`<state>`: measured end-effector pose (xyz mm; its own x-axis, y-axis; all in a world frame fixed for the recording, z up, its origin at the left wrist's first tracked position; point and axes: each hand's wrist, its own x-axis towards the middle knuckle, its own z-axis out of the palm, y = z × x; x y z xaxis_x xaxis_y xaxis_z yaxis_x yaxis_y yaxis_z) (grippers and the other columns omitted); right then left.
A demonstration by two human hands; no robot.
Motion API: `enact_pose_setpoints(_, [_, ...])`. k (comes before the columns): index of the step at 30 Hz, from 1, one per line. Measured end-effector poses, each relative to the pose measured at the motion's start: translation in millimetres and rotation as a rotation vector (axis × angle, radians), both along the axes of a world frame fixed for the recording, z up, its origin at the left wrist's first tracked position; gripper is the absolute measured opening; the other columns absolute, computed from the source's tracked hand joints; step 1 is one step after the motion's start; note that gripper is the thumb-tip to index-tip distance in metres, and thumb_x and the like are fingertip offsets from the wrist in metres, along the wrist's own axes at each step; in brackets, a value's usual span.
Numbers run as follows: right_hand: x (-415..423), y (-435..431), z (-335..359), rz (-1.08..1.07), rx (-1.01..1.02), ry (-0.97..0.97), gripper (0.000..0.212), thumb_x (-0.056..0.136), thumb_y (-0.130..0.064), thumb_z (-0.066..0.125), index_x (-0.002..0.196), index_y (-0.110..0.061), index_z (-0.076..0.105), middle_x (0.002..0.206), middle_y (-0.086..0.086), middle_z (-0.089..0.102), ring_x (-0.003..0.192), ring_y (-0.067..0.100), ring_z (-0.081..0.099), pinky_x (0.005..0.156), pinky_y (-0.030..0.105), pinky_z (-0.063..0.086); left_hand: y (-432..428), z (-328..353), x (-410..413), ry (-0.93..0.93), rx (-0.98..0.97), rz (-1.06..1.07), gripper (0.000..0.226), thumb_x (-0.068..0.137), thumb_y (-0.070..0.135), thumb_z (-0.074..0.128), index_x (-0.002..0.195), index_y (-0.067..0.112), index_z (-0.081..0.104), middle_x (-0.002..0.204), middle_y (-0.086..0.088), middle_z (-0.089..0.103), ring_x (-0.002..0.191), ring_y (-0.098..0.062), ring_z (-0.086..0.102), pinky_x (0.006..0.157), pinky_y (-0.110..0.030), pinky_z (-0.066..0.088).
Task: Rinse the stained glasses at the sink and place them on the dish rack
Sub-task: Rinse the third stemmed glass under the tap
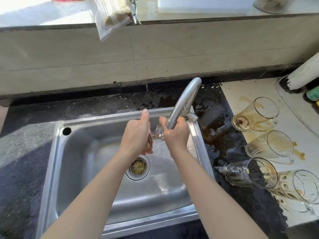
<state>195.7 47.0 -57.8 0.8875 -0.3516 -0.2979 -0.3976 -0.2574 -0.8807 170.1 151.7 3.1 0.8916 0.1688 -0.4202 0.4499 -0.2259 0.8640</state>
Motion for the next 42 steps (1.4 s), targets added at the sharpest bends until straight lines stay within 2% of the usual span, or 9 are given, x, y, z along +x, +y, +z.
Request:
enact_pose_setpoints(7, [-4,3,16,0.054,-0.190,-0.277,0.014,0.086,-0.015,0.057,0.075,-0.015,0.049,0.064,-0.007,0.050,0.064,0.020,0.053,0.058,0.028,0.039,8,-4,-7,0.078,-0.271,0.178,0.063,0.100,0.049,0.032,0.049,0.012,0.033,0.031,0.002,0.032,0.036,-0.019,0.033,0.037,-0.017,0.031])
enact_pose_setpoints(10, [3,-6,18,0.035,0.097,-0.125,0.033,0.093,-0.006,0.053,0.068,-0.025,0.062,0.052,-0.012,0.047,0.053,0.014,0.046,0.054,0.025,0.040,14,-4,-6,0.099,-0.324,0.194,0.062,0.099,0.052,0.032,0.050,0.013,0.031,0.032,0.004,0.028,0.033,-0.015,0.031,0.036,-0.016,0.030])
enact_pose_setpoints(12, [4,-13,23,0.173,0.349,0.001,0.019,0.098,-0.008,0.049,0.094,-0.006,0.067,0.052,-0.003,0.055,0.045,0.013,0.051,0.047,0.024,0.046,19,-5,-5,0.108,-0.310,0.189,0.063,0.098,0.054,0.032,0.049,0.014,0.031,0.032,0.003,0.029,0.033,-0.015,0.030,0.035,-0.016,0.029])
enact_pose_setpoints(17, [7,-25,33,0.531,0.461,0.196,0.025,0.100,-0.026,0.049,0.103,-0.003,0.057,0.057,0.006,0.063,0.056,0.021,0.062,0.059,0.025,0.054,29,-9,-5,0.157,-0.312,0.183,0.063,0.096,0.058,0.032,0.051,0.014,0.032,0.036,-0.002,0.030,0.029,-0.013,0.031,0.033,-0.014,0.027])
enact_pose_setpoints(24, [8,-8,12,0.027,0.164,0.027,0.032,0.096,-0.006,0.053,0.066,-0.019,0.053,0.057,-0.006,0.049,0.051,0.008,0.046,0.049,0.021,0.039,16,-11,-4,0.169,-0.363,0.214,0.060,0.096,0.057,0.038,0.053,0.015,0.033,0.034,0.000,0.034,0.034,-0.015,0.033,0.034,-0.016,0.027])
enact_pose_setpoints(27, [6,-5,4,-0.028,0.022,-0.118,0.016,0.094,-0.011,0.055,0.079,-0.017,0.052,0.068,-0.002,0.055,0.060,0.010,0.051,0.054,0.017,0.041,15,-10,-5,0.212,-0.460,0.246,0.059,0.095,0.056,0.039,0.051,0.017,0.032,0.034,0.003,0.033,0.033,-0.012,0.033,0.034,-0.016,0.024])
enact_pose_setpoints(33, [5,-20,25,0.153,0.795,0.358,0.030,0.096,-0.033,0.046,0.078,-0.013,0.061,0.063,0.000,0.062,0.063,0.018,0.065,0.062,0.034,0.056,19,-15,-9,0.269,-0.504,0.174,0.054,0.093,0.046,0.047,0.050,0.019,0.031,0.040,0.002,0.029,0.033,-0.011,0.032,0.035,-0.016,0.024])
enact_pose_setpoints(39, [15,-30,20,0.164,0.406,0.372,0.036,0.093,-0.044,0.051,0.086,-0.013,0.067,0.093,0.014,0.066,0.068,0.027,0.068,0.047,0.036,0.054,20,-27,-10,0.272,-0.313,-0.345,0.014,0.089,0.012,0.063,0.091,0.011,0.049,0.055,-0.006,0.054,0.048,-0.019,0.055,0.050,-0.023,0.050])
enact_pose_setpoints(42, [14,-28,12,0.245,0.099,0.176,0.037,0.096,-0.037,0.051,0.086,-0.005,0.067,0.075,0.005,0.063,0.068,0.018,0.061,0.060,0.039,0.048,8,-38,-11,0.195,0.018,-0.510,0.013,0.092,0.014,0.060,0.092,0.012,0.047,0.058,-0.003,0.060,0.053,-0.017,0.059,0.054,-0.021,0.050])
